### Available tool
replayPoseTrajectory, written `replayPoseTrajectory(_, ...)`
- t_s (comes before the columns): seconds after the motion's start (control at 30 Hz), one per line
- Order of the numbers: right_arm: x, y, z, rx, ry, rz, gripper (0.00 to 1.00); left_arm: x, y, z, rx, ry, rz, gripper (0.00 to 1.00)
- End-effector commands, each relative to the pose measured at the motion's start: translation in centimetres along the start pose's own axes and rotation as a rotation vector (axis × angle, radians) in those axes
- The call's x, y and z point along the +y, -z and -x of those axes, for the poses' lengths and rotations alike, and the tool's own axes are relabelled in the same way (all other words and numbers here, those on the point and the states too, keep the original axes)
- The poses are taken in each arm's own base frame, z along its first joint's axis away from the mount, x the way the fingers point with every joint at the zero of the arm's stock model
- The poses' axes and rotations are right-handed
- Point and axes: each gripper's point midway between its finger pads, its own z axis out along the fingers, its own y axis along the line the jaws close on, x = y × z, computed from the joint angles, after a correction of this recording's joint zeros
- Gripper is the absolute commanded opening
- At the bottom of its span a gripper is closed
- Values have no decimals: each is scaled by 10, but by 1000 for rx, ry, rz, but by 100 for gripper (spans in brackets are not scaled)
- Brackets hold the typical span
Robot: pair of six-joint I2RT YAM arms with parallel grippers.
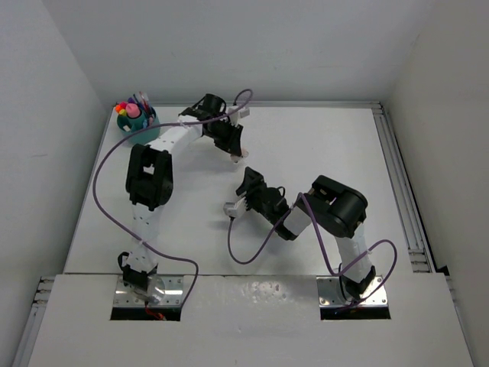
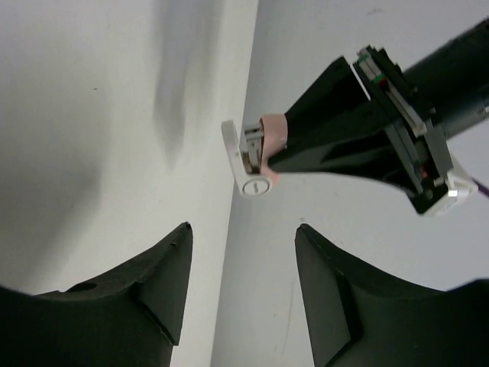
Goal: Sort the stationery into containers
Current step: Pass the stationery from the right arm to the left, then place the stationery into the container
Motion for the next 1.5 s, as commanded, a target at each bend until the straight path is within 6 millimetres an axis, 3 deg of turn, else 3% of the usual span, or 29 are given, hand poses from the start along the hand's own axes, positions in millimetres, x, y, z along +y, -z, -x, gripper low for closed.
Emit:
replayPoseTrajectory(0.0, -42, 6, 1, 3, -61, -153, 56, 6, 45, 51, -156, -31, 61, 0)
replayPoseTrajectory(0.07, -38, 7, -7, 42, -92, -124, 56, 26, 66, 57, -212, 17, 105, 0)
replayPoseTrajectory(0.13, -41, 12, -24, 115, -151, -120, 56, 41, 103, 70, -314, 67, 156, 0)
replayPoseTrajectory(0.17, -33, 14, -31, 148, -167, -82, 56, 45, 116, 72, -343, 81, 170, 0)
replayPoseTrajectory(0.2, -39, 19, -44, 209, -192, -89, 56, 48, 149, 82, -407, 89, 202, 0)
replayPoseTrajectory(0.23, -36, 22, -48, 234, -233, -80, 56, 52, 160, 81, -423, 103, 229, 0)
replayPoseTrajectory(0.27, -30, 27, -52, 257, -250, -54, 56, 47, 189, 91, -481, 84, 257, 0)
replayPoseTrajectory(0.33, -37, 37, -62, 318, -329, -62, 56, 60, 222, 84, -530, 123, 305, 0)
replayPoseTrajectory(0.37, -23, 41, -66, 361, -345, 12, 56, 55, 248, 86, -575, 131, 336, 0)
replayPoseTrajectory(0.4, -23, 44, -73, 404, -383, 29, 56, 71, 270, 78, -604, 198, 386, 0)
replayPoseTrajectory(0.47, -15, 53, -85, 527, -525, 110, 56, 81, 303, 67, -647, 287, 487, 0)
replayPoseTrajectory(0.5, -15, 56, -96, 578, -583, 120, 56, 101, 326, 54, -679, 394, 586, 0)
replayPoseTrajectory(0.57, -10, 65, -103, 669, -732, 179, 56, 110, 351, 41, -705, 457, 649, 0)
replayPoseTrajectory(0.6, -10, 68, -112, 715, -816, 166, 57, 127, 369, 27, -723, 525, 718, 0)
replayPoseTrajectory(0.67, -11, 74, -123, 763, -860, 193, 57, 145, 387, 9, -722, 583, 781, 0)
replayPoseTrajectory(0.8, -7, 79, -131, 814, -990, 284, 58, 185, 399, -30, -646, 695, 898, 0)
replayPoseTrajectory(0.83, -19, 73, -133, 802, -1040, 283, 58, 192, 397, -38, -630, 719, 902, 0)
replayPoseTrajectory(0.87, -6, 82, -132, 815, -1090, 382, 58, 207, 395, -53, -607, 757, 913, 0)
replayPoseTrajectory(0.9, -15, 76, -131, 802, -1158, 386, 59, 214, 396, -56, -604, 772, 913, 0)
replayPoseTrajectory(0.97, -9, 83, -127, 797, -1234, 479, 60, 232, 389, -68, -573, 811, 907, 0)
replayPoseTrajectory(1.3, -7, 97, -133, 801, -1340, 507, 61, 289, 366, -48, -574, 767, 861, 0)
replayPoseTrajectory(1.47, -7, 102, -142, 819, -1354, 494, 61, 298, 349, -48, -563, 779, 856, 0)
